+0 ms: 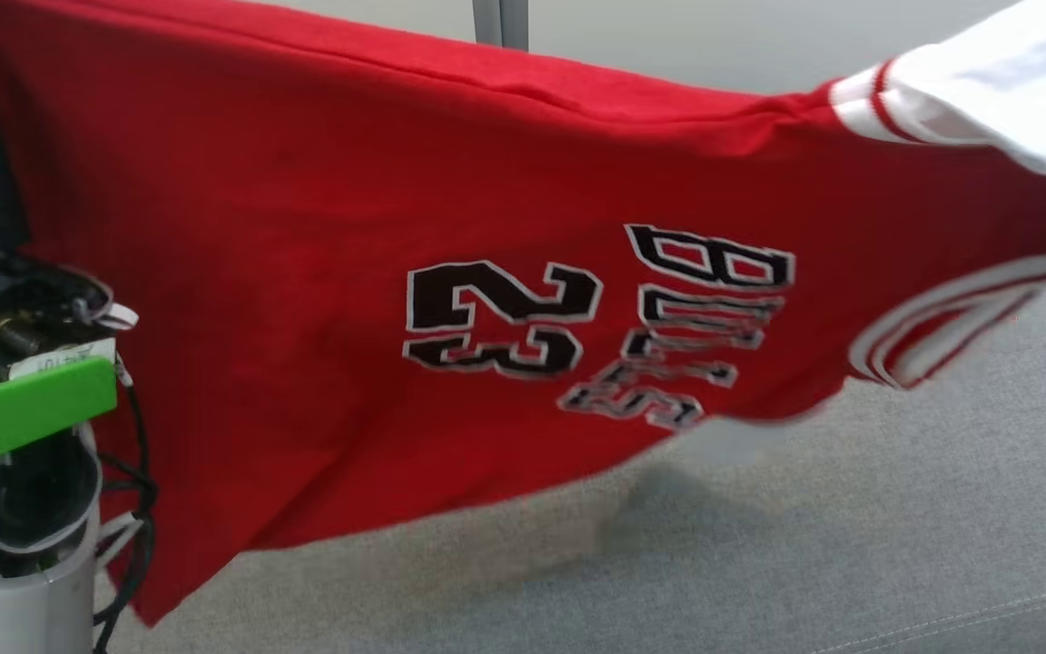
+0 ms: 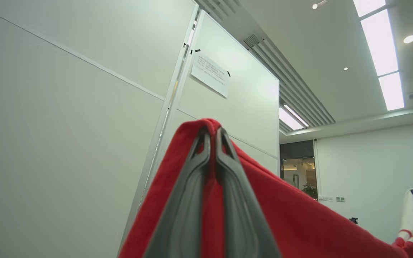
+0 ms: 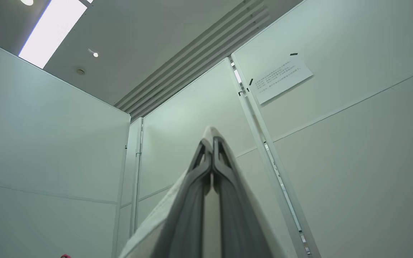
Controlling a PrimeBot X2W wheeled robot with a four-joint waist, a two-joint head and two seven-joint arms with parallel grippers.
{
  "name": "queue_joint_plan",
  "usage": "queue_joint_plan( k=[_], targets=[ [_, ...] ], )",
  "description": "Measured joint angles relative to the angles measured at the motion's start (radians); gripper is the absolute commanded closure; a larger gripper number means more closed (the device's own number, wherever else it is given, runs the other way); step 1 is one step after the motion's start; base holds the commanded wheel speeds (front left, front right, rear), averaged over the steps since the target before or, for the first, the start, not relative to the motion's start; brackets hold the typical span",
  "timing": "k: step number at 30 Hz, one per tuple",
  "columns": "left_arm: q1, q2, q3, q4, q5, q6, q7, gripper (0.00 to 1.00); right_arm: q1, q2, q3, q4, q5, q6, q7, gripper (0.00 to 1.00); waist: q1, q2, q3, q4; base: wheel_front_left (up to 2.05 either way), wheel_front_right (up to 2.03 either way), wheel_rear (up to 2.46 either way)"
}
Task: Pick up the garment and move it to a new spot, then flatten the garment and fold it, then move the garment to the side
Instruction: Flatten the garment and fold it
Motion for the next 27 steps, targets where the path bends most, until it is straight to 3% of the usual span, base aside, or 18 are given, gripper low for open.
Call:
queue_joint_plan(
  k=[3, 6, 9, 15, 19, 22, 27],
  targets=[
    [-0.049, 0.027, -0.014, -0.075, 0.001, 0.002, 0.037, 1.00, -0.036, -0.016, -0.020, -0.057, 0.010, 0.000, -0.003, 1.00, 0.0000, 0.0000, -0.001, -0.001, 0.00, 0.00, 0.00],
    [-0.085, 0.042, -0.030, -0.075, -0.002, 0.029, 0.113, 1.00, -0.039, -0.060, -0.009, -0.033, 0.016, 0.000, 0.007, 1.00, 0.0000, 0.0000, 0.009, 0.002, 0.00, 0.00, 0.00],
    [-0.091, 0.054, -0.063, 0.004, -0.027, 0.068, 0.212, 1.00, -0.039, -0.059, 0.038, 0.053, 0.056, -0.003, 0.077, 1.00, 0.0000, 0.0000, 0.026, 0.007, 0.00, 0.00, 0.00],
    [-0.116, 0.092, -0.117, 0.249, -0.022, 0.138, 0.370, 1.00, -0.171, -0.051, 0.154, 0.286, 0.066, -0.056, 0.215, 1.00, 0.0000, 0.0000, 0.084, 0.016, 0.00, 0.00, 0.00],
    [-0.334, 0.126, -0.048, 0.307, 0.040, 0.156, 0.354, 1.00, -0.442, -0.001, 0.086, 0.360, 0.023, -0.108, 0.181, 1.00, 0.0000, 0.0000, 0.128, 0.022, 0.00, 0.00, 0.00],
    [-0.535, 0.115, -0.002, 0.278, 0.036, 0.156, 0.324, 1.00, -0.610, 0.010, 0.048, 0.351, 0.024, -0.106, 0.150, 1.00, 0.0000, 0.0000, 0.151, 0.027, 0.00, 0.00, 0.00],
    [-0.510, 0.093, -0.040, 0.313, -0.003, 0.142, 0.348, 1.00, -0.549, -0.003, 0.093, 0.406, 0.032, -0.086, 0.171, 1.00, 0.0000, 0.0000, 0.169, 0.029, 0.00, 0.00, 0.00]
  ],
)
